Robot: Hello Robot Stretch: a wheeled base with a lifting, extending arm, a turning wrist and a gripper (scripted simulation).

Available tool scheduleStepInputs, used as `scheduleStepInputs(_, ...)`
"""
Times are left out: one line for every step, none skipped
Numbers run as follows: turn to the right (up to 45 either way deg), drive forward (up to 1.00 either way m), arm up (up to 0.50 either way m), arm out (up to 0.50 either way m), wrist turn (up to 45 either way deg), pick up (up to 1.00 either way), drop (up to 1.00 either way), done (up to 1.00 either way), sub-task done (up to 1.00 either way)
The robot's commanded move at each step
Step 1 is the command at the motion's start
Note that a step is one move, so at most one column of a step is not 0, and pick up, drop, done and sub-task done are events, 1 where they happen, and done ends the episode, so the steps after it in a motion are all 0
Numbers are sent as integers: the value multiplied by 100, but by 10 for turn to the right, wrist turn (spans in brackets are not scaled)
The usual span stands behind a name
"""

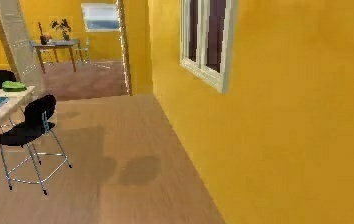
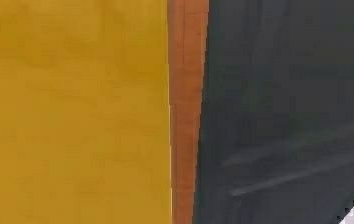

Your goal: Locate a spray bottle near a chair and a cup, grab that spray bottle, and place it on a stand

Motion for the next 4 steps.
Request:
scheduleStepInputs(-450,0,0,0,0,0,0,0,0)
scheduleStepInputs(-450,0,0,0,0,0,0,0,0)
scheduleStepInputs(-60,0,0,0,0,0,0,0,0)
scheduleStepInputs(0,100,0,0,0,0,0,0,0)
